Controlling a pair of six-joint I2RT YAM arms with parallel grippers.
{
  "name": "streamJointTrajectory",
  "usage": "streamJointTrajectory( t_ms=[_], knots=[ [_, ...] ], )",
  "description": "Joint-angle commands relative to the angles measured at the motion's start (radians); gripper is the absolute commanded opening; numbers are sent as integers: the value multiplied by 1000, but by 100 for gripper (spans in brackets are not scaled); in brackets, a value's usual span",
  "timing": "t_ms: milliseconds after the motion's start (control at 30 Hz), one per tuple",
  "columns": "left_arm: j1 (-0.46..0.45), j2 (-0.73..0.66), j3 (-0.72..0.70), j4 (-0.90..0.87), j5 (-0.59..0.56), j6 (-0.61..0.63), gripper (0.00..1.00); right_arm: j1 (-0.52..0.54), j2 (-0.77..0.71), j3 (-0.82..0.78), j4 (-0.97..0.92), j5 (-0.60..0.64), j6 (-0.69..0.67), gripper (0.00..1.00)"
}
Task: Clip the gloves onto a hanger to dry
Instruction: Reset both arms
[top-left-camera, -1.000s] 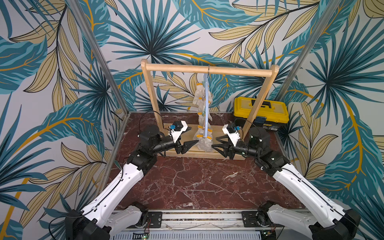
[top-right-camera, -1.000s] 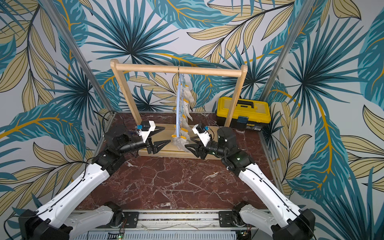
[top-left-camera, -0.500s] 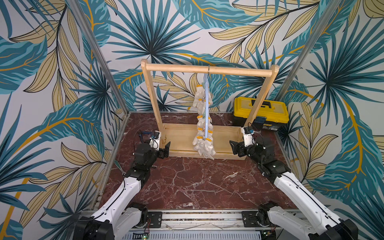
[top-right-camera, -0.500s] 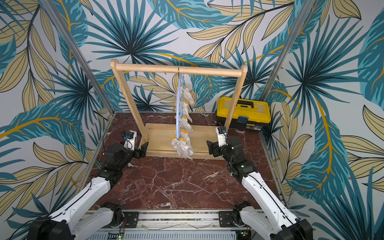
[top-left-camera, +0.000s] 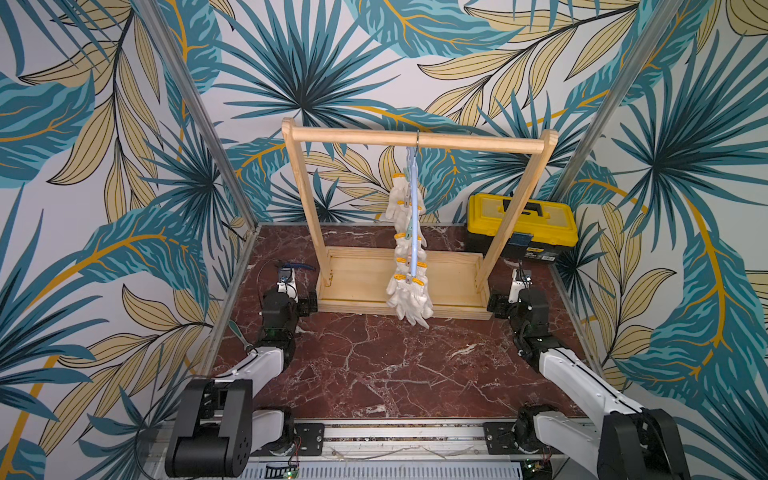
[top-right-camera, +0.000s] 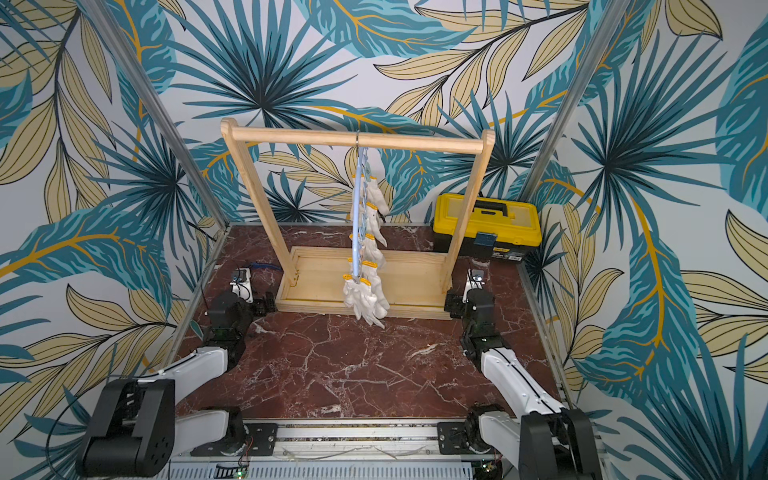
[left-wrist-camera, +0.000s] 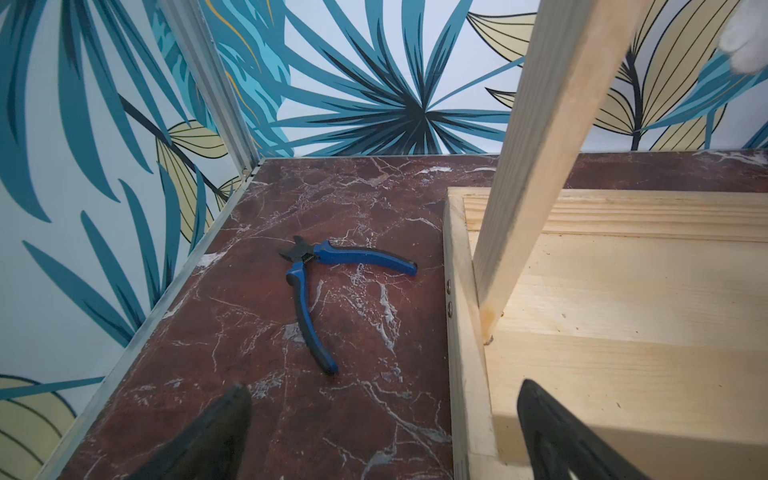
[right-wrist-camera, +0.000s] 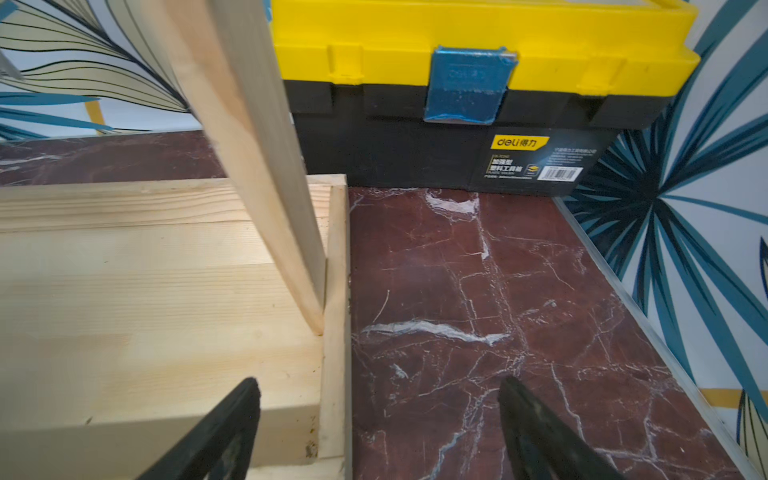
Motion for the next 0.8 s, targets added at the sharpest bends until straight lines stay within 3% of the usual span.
streamJointTrajectory(
  t_ms=[0, 233, 367, 433, 767],
  knots=[
    [17, 56, -10, 148, 38, -27, 100, -11, 80, -27, 188, 28, -38, 90],
    [17, 249, 11, 295, 151, 20, 99, -27, 239, -60, 437, 5, -38, 94],
    [18, 238, 1, 294, 79, -13, 99, -28, 388, -74, 616, -2, -56, 99],
    [18, 255, 27, 275, -16, -44, 100, -34, 353, -44, 498, 31, -16, 100],
    [18, 254, 26, 272, -11, -41, 99, -46, 359, -42, 501, 29, -7, 99]
  ],
)
